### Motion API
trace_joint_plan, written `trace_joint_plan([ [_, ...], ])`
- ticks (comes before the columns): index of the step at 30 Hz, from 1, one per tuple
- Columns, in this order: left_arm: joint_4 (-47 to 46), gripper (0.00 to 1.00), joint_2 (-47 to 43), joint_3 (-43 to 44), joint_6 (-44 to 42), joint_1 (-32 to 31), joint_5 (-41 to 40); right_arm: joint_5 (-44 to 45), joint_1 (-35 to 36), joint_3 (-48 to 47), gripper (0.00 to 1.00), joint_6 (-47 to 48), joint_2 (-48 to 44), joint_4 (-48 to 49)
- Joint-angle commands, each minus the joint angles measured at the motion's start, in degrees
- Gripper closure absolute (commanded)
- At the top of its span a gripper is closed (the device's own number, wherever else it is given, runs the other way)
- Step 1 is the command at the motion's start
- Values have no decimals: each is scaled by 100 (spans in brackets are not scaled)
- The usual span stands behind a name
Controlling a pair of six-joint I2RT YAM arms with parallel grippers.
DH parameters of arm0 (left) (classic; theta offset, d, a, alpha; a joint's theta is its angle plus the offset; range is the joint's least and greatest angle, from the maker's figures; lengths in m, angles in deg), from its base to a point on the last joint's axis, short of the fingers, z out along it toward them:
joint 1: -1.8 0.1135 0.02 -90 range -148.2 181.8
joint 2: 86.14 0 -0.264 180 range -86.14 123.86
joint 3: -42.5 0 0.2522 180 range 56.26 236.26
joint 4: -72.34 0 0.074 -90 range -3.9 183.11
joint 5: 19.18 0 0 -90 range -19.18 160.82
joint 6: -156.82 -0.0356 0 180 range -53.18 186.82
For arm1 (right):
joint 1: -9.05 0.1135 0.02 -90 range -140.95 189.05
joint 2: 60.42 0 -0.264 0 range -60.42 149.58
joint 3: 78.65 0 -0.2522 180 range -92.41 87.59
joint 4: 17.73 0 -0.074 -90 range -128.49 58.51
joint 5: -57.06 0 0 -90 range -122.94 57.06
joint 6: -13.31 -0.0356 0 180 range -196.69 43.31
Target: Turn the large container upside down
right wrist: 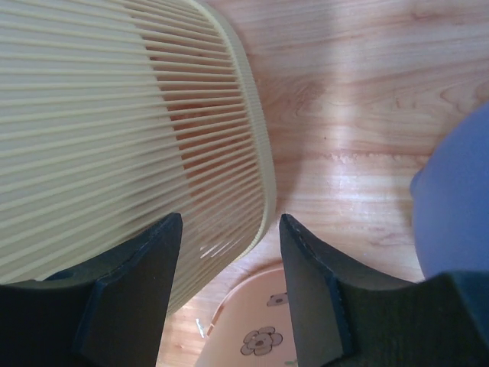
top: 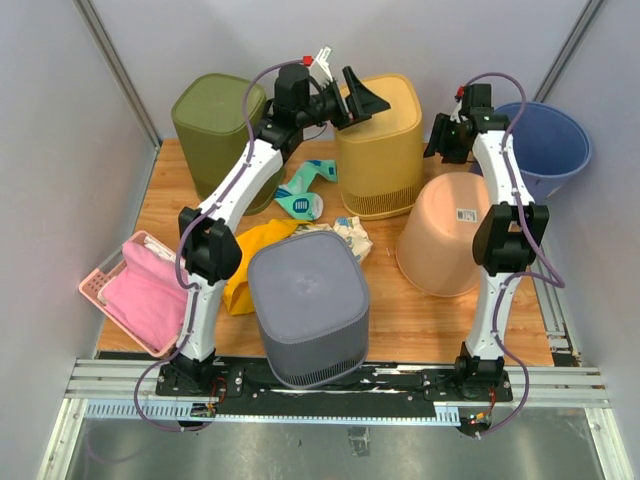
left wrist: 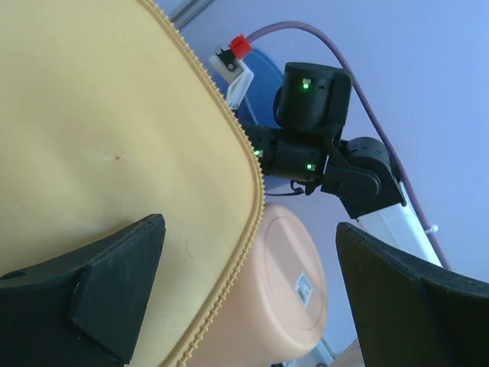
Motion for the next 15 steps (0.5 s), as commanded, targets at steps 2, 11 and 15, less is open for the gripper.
trace_joint_plan([
  [2, -215, 1, 353, 418, 229, -59, 40, -289, 87, -654, 43, 170, -183, -678],
  [11, -81, 1, 353, 392, 72, -46, -41, -109, 78, -46, 41, 236, -974, -321],
  [15, 295, 1, 194, 335, -299, -34, -190, -388, 150, 301, 42, 96, -893, -132],
])
